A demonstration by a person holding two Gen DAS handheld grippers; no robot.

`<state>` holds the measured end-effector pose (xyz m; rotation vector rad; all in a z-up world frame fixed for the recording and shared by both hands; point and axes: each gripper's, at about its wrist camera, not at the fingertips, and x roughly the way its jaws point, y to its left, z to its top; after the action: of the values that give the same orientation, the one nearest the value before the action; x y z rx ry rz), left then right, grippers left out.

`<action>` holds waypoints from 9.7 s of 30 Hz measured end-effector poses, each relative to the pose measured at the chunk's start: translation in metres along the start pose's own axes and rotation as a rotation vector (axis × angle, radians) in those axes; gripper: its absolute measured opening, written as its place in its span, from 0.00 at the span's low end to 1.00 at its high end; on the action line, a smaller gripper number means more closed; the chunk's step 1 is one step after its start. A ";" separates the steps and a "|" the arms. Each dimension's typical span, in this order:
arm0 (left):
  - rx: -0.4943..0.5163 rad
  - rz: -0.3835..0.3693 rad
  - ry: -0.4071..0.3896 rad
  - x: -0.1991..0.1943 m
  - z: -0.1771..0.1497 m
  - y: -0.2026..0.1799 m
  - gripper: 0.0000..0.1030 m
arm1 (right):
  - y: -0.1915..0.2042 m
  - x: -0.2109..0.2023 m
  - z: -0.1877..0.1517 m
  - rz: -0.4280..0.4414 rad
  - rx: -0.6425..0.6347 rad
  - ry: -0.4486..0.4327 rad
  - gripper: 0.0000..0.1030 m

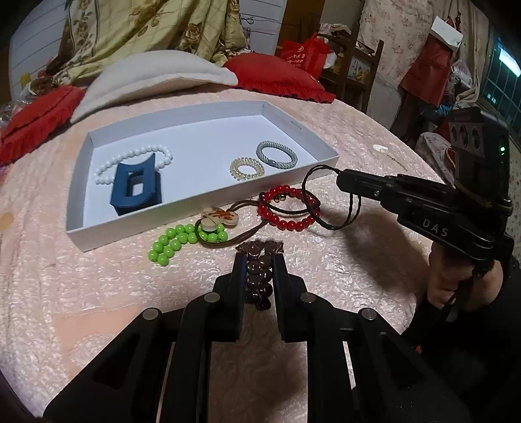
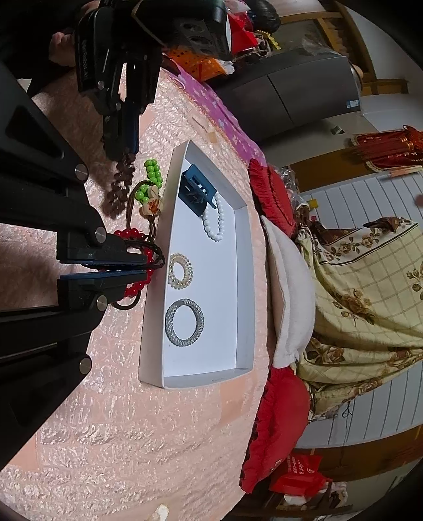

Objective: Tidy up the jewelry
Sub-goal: 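Lift the brown bead strand with the left tool while the right tool grips a black hair tie, then lower the brown strand and black hair tie into the tray, opening both tools, then withdraw both open tools back toward the remaining jewelry, then grasp the white-and-orange pendant by its cord with the left tool, then close the right tool on the red bead bracelet and black cord, then pull the black hair tie free of the red bracelet with the right tool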

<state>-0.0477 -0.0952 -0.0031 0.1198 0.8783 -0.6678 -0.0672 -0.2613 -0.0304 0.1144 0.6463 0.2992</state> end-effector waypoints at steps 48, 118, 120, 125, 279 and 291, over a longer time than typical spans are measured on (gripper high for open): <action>-0.036 0.056 -0.163 0.014 0.094 0.036 0.14 | -0.032 0.052 0.087 -0.002 0.046 0.022 0.03; -0.130 0.202 -0.004 0.042 -0.001 0.057 0.58 | -0.051 0.036 -0.010 -0.284 0.159 0.195 0.90; -0.129 0.181 0.002 0.044 0.001 0.058 0.69 | -0.050 0.038 -0.010 -0.279 0.154 0.201 0.92; -0.082 0.166 0.017 0.045 0.002 0.048 0.70 | -0.049 0.040 -0.009 -0.282 0.153 0.207 0.94; -0.157 0.243 -0.005 0.034 -0.011 0.055 0.34 | 0.033 0.088 0.008 0.040 -0.180 0.265 0.07; -0.158 0.242 -0.004 0.034 -0.011 0.054 0.34 | 0.041 0.083 0.003 0.053 -0.221 0.270 0.33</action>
<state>-0.0081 -0.0653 -0.0444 0.0808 0.8927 -0.3716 -0.0127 -0.1966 -0.0676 -0.1233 0.8737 0.4392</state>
